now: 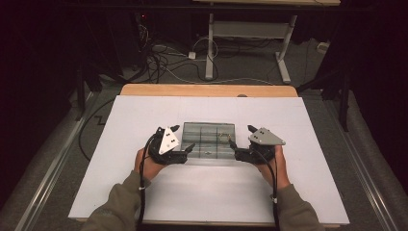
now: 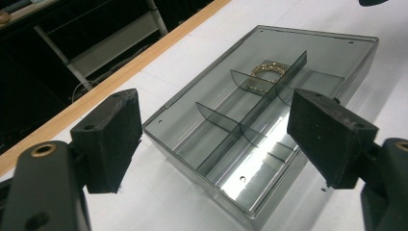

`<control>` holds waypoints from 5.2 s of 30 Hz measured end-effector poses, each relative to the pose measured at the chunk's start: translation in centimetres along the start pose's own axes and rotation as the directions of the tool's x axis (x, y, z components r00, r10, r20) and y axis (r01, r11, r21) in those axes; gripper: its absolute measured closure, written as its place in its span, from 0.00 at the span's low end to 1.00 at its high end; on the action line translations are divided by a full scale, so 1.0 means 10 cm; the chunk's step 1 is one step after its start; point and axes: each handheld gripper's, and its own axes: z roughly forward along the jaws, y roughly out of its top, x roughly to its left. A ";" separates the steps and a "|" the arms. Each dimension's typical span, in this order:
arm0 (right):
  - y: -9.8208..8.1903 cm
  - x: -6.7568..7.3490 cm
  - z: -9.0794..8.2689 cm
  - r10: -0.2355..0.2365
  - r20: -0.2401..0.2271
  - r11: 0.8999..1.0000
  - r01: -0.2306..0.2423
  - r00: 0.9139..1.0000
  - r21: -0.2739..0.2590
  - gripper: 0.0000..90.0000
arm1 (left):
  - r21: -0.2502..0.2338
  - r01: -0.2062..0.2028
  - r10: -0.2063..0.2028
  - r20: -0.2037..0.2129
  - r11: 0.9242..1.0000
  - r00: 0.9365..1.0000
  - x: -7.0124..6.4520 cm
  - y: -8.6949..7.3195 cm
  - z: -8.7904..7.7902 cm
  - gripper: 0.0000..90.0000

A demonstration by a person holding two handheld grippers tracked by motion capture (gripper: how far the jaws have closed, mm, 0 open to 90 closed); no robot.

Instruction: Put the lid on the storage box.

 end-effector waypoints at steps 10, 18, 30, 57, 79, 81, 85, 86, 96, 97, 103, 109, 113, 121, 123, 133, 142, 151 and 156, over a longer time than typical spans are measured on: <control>0.04 0.10 -0.02 -0.040 0.000 0.999 0.040 0.999 0.003 0.18 | 0.003 -0.017 0.016 0.023 1.000 1.000 -0.04 0.02 -0.02 0.21; 0.07 0.16 -0.08 -0.061 -0.013 0.998 0.061 0.998 0.006 0.18 | 0.003 -0.031 0.030 0.044 1.000 0.999 -0.07 0.04 -0.06 0.21; 0.10 0.27 -0.21 -0.083 -0.043 0.997 0.083 0.996 -0.003 0.18 | -0.007 -0.065 0.065 0.060 0.998 0.996 -0.15 0.07 -0.16 0.21; 0.07 0.34 -0.47 -0.100 -0.074 0.995 0.099 0.992 -0.008 0.18 | -0.045 -0.107 0.111 0.083 0.993 0.990 -0.43 0.05 -0.31 0.19; 0.00 0.44 -0.64 -0.158 -0.061 0.987 0.157 0.986 -0.025 0.19 | -0.059 -0.132 0.137 0.084 0.989 0.987 -0.54 0.00 -0.45 0.19; 0.00 0.44 -0.65 -0.157 -0.063 0.988 0.156 0.986 -0.019 0.19 | -0.063 -0.130 0.135 0.082 0.989 0.987 -0.55 -0.01 -0.47 0.19; -0.01 0.44 -0.71 -0.159 -0.048 0.987 0.158 0.986 -0.026 0.19 | -0.068 -0.134 0.139 0.078 0.989 0.987 -0.56 -0.01 -0.52 0.19; -0.01 0.43 -0.72 -0.160 -0.046 0.987 0.158 0.986 -0.027 0.19 | -0.070 -0.133 0.139 0.076 0.989 0.987 -0.56 -0.01 -0.54 0.19; -0.07 0.43 -0.81 -0.171 -0.043 0.985 0.171 0.984 -0.002 0.18 | -0.067 -0.131 0.135 0.062 0.989 0.989 -0.56 -0.10 -0.64 0.19; -0.08 0.42 -0.82 -0.170 -0.040 0.985 0.170 0.985 0.001 0.18 | -0.066 -0.133 0.137 0.058 0.989 0.989 -0.56 -0.11 -0.65 0.19; -0.15 0.40 -0.89 -0.177 -0.023 0.984 0.177 0.984 0.008 0.18 | -0.051 -0.135 0.137 0.049 0.990 0.989 -0.55 -0.23 -0.69 0.19; -0.23 0.35 -0.97 -0.163 -0.007 0.987 0.163 0.987 0.008 0.18 | -0.042 -0.135 0.136 0.032 0.990 0.990 -0.51 -0.33 -0.76 0.19; -0.29 0.31 -1.00 -0.160 0.008 0.987 0.159 0.987 0.015 0.18 | -0.062 -0.070 0.072 0.031 0.996 0.997 -0.52 -0.43 -0.78 0.19; -0.43 0.23 -1.05 -0.152 0.033 0.987 0.151 0.988 0.051 0.18 | -0.017 -0.085 0.085 0.006 0.996 0.996 -0.43 -0.63 -0.84 0.19; -0.47 0.20 -1.07 -0.151 0.041 0.987 0.148 0.988 0.063 0.18 | 0.013 -0.101 0.101 -0.004 0.995 0.995 -0.39 -0.67 -0.86 0.19; -0.70 0.02 -1.14 -0.108 0.078 0.992 0.103 0.991 0.073 0.18 | 0.078 -0.013 0.017 -0.043 0.997 0.999 -0.23 -0.92 -0.93 0.19; -0.81 -0.08 -1.16 -0.059 0.101 0.996 0.052 0.993 0.073 0.18 | 0.083 0.022 -0.017 -0.062 0.996 0.998 -0.18 -0.97 -0.96 0.19; -0.80 -0.04 -1.18 -0.070 0.101 0.996 0.064 0.992 0.057 0.18 | 0.082 0.014 -0.009 -0.061 0.997 0.998 -0.19 -0.97 -0.98 0.19; -0.81 -0.06 -1.17 -0.070 0.102 0.996 0.065 0.992 0.060 0.18 | 0.087 0.016 -0.011 -0.058 0.996 0.998 -0.18 -0.98 -0.97 0.19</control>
